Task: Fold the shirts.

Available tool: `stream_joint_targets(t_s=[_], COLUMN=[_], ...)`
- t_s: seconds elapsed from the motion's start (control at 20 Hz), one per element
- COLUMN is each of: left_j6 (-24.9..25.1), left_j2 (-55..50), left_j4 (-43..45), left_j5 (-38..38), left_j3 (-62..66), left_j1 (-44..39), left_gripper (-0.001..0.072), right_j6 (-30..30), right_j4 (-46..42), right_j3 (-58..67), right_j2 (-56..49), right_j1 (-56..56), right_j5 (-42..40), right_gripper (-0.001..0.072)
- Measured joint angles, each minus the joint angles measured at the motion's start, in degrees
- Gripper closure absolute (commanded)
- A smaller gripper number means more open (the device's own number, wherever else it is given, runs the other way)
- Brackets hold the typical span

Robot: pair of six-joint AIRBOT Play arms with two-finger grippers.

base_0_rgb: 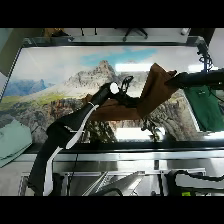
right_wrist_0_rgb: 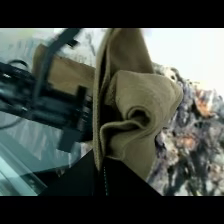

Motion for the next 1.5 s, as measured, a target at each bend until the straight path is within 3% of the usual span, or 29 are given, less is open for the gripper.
stream_joint_targets(t_s=[0.25,0.5,0.7,0.8,0.9,1.05,1.2,1.35,1.4,1.45,1.5], left_j6=[3.4,6.1,9.5,11.1,12.1,13.7,15.0,15.5,15.7,15.8,15.9], left_j2=[14.1,28.6,37.3,40.4,43.1,46.6,49.9,52.9,53.9,54.8,55.7], left_j4=[0.3,0.3,0.3,0.3,0.2,0.0,-0.2,-0.2,-0.2,-0.2,-0.2], left_j5=[-10.2,-13.1,-11.3,-9.9,-8.3,-6.5,-5.6,-4.7,-4.7,-4.8,-5.0], left_j3=[-1.9,-9.0,-17.6,-22.1,-26.7,-32.4,-35.3,-36.3,-36.5,-36.7,-36.8], left_j1=[10.3,20.7,26.4,28.6,30.4,32.6,34.7,37.1,38.0,38.8,39.7], left_gripper=[0.0694,0.0694,0.0694,0.0694,0.0694,0.0694,0.0694,0.0694,0.0694,0.0694,0.0694], right_j6=[0.1,-1.6,-4.7,-7.8,-10.9,-13.7,-14.4,-8.8,-5.6,-2.4,1.0], right_j4=[7.7,12.0,13.1,13.4,15.1,17.1,14.8,7.7,4.2,0.7,-2.9], right_j3=[0.0,0.0,0.0,0.0,0.0,0.4,0.6,0.7,0.7,0.7,0.7], right_j2=[0.3,-1.7,-8.3,-14.0,-20.0,-25.2,-23.7,-18.4,-16.6,-15.0,-13.7], right_j1=[2.9,17.9,35.3,44.3,51.8,57.6,57.1,50.9,47.8,44.4,40.6], right_j5=[-1.3,-9.2,-20.3,-31.8,-45.6,-56.0,-53.3,-48.0,-45.5,-42.8,-39.6], right_gripper=[0.0693,0.0692,0.0685,0.0674,0.0222,0.0214,0.0214,0.0203,0.0152,0.0039,0.0022])
